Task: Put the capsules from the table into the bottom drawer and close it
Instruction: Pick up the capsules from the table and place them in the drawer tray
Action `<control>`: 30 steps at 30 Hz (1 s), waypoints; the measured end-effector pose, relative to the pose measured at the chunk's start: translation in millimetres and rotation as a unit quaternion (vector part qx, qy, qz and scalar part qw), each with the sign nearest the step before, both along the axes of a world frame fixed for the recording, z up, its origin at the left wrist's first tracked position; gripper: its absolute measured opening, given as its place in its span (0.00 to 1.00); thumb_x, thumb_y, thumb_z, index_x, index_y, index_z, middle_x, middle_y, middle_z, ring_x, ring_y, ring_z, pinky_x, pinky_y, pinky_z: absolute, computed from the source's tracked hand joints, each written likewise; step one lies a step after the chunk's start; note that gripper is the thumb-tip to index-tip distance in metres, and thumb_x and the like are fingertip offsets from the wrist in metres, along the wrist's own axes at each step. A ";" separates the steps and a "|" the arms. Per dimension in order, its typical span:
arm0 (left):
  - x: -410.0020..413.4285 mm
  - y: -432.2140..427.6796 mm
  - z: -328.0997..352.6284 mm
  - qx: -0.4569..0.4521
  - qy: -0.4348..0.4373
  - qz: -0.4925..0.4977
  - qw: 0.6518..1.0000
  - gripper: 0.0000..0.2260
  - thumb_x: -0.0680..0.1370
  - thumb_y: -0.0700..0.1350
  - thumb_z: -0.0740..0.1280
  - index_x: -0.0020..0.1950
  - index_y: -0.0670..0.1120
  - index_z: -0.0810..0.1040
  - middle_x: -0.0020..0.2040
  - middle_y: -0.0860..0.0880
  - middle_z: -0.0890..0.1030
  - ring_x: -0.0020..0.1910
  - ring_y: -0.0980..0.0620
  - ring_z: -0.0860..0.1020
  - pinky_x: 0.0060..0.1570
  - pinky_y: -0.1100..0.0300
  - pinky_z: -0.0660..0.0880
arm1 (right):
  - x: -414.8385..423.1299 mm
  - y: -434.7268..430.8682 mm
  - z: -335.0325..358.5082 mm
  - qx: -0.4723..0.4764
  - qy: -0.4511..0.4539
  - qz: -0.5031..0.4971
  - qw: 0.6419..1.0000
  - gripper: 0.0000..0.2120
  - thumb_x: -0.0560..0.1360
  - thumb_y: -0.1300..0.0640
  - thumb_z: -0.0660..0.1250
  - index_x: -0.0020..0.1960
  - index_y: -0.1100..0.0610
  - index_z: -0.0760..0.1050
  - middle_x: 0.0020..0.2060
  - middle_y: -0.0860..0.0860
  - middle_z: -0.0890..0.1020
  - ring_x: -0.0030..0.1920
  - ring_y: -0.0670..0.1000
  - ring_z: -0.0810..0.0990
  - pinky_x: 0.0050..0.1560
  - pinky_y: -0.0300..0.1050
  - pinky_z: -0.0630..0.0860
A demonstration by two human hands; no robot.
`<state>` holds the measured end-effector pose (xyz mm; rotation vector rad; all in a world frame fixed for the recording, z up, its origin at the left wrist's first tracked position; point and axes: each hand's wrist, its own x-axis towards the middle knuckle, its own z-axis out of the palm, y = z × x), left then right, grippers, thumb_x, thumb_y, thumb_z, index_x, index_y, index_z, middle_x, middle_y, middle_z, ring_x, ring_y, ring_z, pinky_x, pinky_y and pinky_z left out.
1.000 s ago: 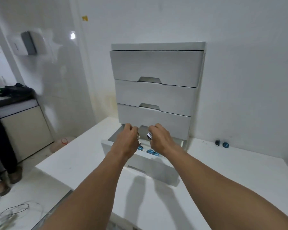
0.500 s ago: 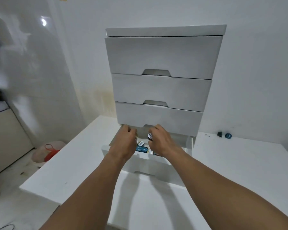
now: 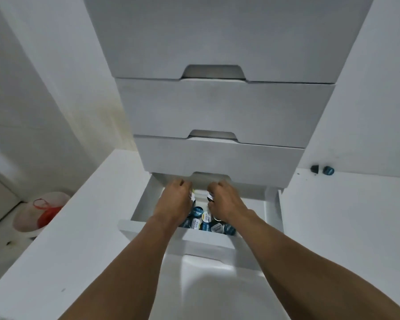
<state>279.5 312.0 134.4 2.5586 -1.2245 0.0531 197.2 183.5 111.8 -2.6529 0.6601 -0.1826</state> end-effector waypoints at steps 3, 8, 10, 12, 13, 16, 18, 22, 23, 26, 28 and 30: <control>6.1 -8.0 -20.6 0.009 0.024 -0.011 1.000 0.16 0.74 0.39 0.68 0.62 0.42 0.74 0.60 0.43 0.76 0.57 0.45 0.74 0.56 0.56 0.71 | 0.6 -9.4 -19.0 0.009 0.024 0.002 1.000 0.12 0.74 0.63 0.67 0.57 0.60 0.76 0.55 0.57 0.77 0.55 0.58 0.77 0.48 0.43 0.70; 25.1 -23.1 -44.4 0.020 0.062 -0.025 0.998 0.17 0.75 0.41 0.68 0.64 0.44 0.73 0.61 0.43 0.73 0.57 0.46 0.74 0.59 0.56 0.72 | 8.6 -18.7 -37.8 0.052 0.020 -0.032 0.998 0.19 0.76 0.61 0.66 0.66 0.57 0.72 0.60 0.56 0.72 0.59 0.57 0.75 0.59 0.46 0.73; 32.7 -29.8 -51.0 0.024 0.074 -0.025 0.997 0.17 0.76 0.41 0.67 0.64 0.44 0.72 0.61 0.43 0.70 0.55 0.45 0.74 0.58 0.55 0.74 | 13.2 -21.0 -42.8 0.063 0.027 -0.047 0.997 0.18 0.76 0.60 0.66 0.66 0.56 0.71 0.61 0.56 0.71 0.58 0.58 0.75 0.59 0.46 0.73; 38.2 -36.6 -57.8 0.022 0.083 -0.032 0.996 0.16 0.76 0.41 0.67 0.64 0.44 0.72 0.61 0.43 0.69 0.55 0.46 0.74 0.58 0.54 0.74 | 16.7 -23.1 -48.7 0.073 0.028 -0.053 0.996 0.17 0.77 0.58 0.65 0.65 0.55 0.71 0.60 0.56 0.71 0.56 0.56 0.74 0.57 0.44 0.71; 40.2 -39.4 -61.3 0.019 0.088 -0.037 0.995 0.16 0.76 0.41 0.66 0.63 0.44 0.72 0.60 0.43 0.70 0.55 0.46 0.74 0.57 0.55 0.74 | 17.9 -23.8 -51.4 0.078 0.025 -0.055 0.995 0.16 0.76 0.58 0.65 0.64 0.55 0.71 0.60 0.56 0.71 0.56 0.56 0.74 0.56 0.43 0.70; 46.8 -48.0 -71.6 0.009 0.084 -0.058 0.995 0.14 0.76 0.41 0.65 0.61 0.42 0.73 0.57 0.43 0.72 0.51 0.46 0.74 0.52 0.57 0.72 | 24.0 -26.6 -56.3 0.090 0.025 -0.062 0.994 0.19 0.74 0.56 0.67 0.64 0.56 0.71 0.60 0.57 0.73 0.58 0.58 0.74 0.58 0.46 0.71; 51.1 -52.6 -79.4 0.011 0.076 -0.076 0.994 0.15 0.76 0.42 0.66 0.62 0.42 0.73 0.57 0.43 0.73 0.51 0.46 0.75 0.51 0.59 0.71 | 30.1 -28.1 -59.2 0.099 0.035 -0.074 0.992 0.18 0.74 0.55 0.67 0.62 0.55 0.71 0.59 0.56 0.75 0.56 0.57 0.75 0.55 0.47 0.71; 56.9 -62.0 -92.4 0.016 0.111 -0.094 0.989 0.19 0.74 0.38 0.69 0.64 0.41 0.71 0.58 0.43 0.73 0.54 0.47 0.74 0.52 0.60 0.70 | 36.3 -29.7 -67.5 0.115 0.066 -0.098 0.986 0.19 0.74 0.56 0.68 0.64 0.53 0.70 0.61 0.55 0.72 0.58 0.58 0.74 0.60 0.50 0.74; 58.1 -63.5 -95.2 0.015 0.126 -0.088 0.988 0.19 0.74 0.37 0.69 0.64 0.42 0.71 0.59 0.43 0.73 0.54 0.47 0.74 0.52 0.60 0.71 | 36.4 -29.8 -70.3 0.116 0.065 -0.100 0.986 0.20 0.74 0.56 0.68 0.64 0.53 0.70 0.61 0.54 0.72 0.59 0.58 0.75 0.60 0.51 0.75; 61.4 -66.6 -102.3 0.026 0.142 -0.081 0.986 0.19 0.74 0.37 0.68 0.65 0.43 0.72 0.60 0.43 0.72 0.57 0.46 0.75 0.55 0.58 0.74 | 38.0 -29.8 -76.1 0.126 0.056 -0.103 0.985 0.22 0.74 0.58 0.68 0.67 0.54 0.69 0.62 0.54 0.72 0.59 0.57 0.75 0.61 0.49 0.75; 63.4 -68.1 -107.4 0.028 0.140 -0.081 0.986 0.20 0.74 0.39 0.69 0.66 0.43 0.72 0.60 0.43 0.73 0.58 0.46 0.75 0.57 0.57 0.74 | 39.8 -30.3 -78.8 0.126 0.052 -0.104 0.985 0.22 0.75 0.59 0.67 0.67 0.55 0.68 0.62 0.54 0.72 0.59 0.57 0.75 0.60 0.48 0.74; 65.0 -68.9 -111.9 0.028 0.138 -0.084 0.986 0.21 0.74 0.40 0.69 0.67 0.43 0.71 0.61 0.43 0.73 0.59 0.46 0.75 0.58 0.57 0.73 | 40.9 -30.7 -81.1 0.124 0.045 -0.102 0.986 0.20 0.74 0.59 0.67 0.65 0.56 0.68 0.60 0.55 0.73 0.57 0.57 0.75 0.57 0.49 0.75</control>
